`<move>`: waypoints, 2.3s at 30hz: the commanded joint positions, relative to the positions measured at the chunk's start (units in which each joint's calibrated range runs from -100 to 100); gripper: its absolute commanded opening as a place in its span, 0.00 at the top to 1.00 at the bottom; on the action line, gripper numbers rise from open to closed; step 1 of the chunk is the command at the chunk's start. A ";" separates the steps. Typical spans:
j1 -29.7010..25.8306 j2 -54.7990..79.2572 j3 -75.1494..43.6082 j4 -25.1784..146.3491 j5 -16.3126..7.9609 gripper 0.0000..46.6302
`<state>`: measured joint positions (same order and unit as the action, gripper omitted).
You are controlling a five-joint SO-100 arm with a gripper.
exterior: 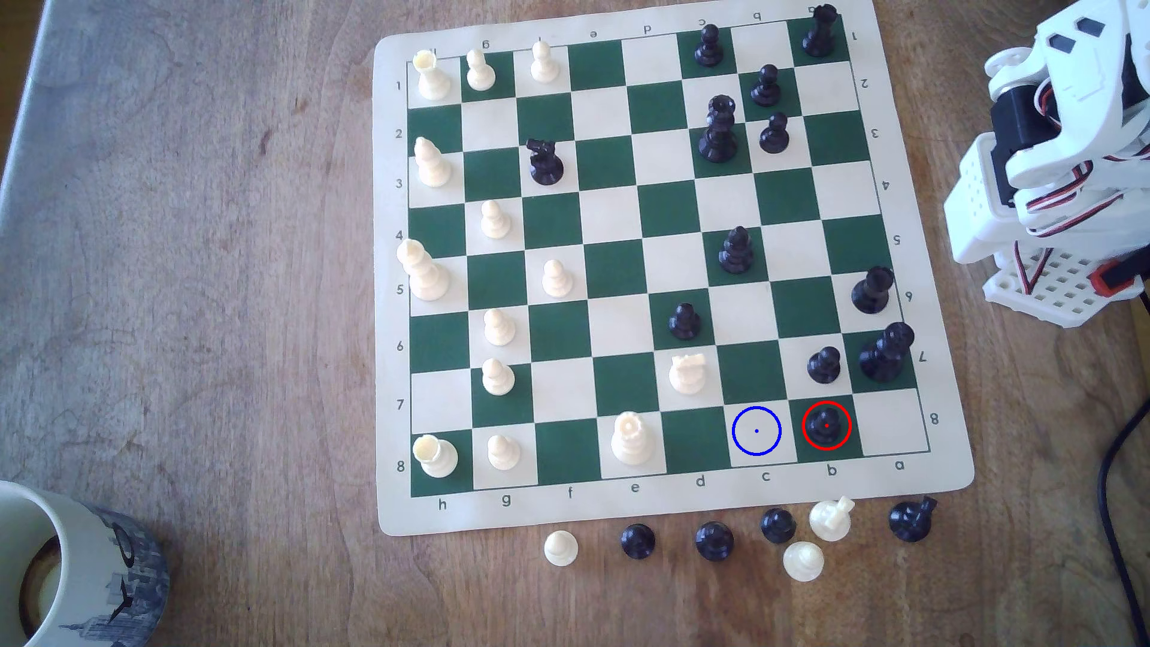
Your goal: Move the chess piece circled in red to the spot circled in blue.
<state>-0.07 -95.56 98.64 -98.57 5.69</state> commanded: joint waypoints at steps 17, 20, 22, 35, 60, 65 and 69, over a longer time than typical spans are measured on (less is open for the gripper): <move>-0.59 -0.20 -5.26 51.88 -0.15 0.98; -0.43 -0.20 -7.71 63.59 -10.11 0.99; -0.43 -0.20 -9.61 71.78 -11.38 0.99; -5.36 10.84 -40.44 133.70 0.44 1.00; -29.37 42.42 -50.41 169.74 -5.62 0.68; -30.55 44.29 -46.33 166.62 -6.25 0.68; -31.10 48.36 -45.06 163.76 -6.54 0.71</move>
<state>-30.38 -49.90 54.00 67.81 -0.66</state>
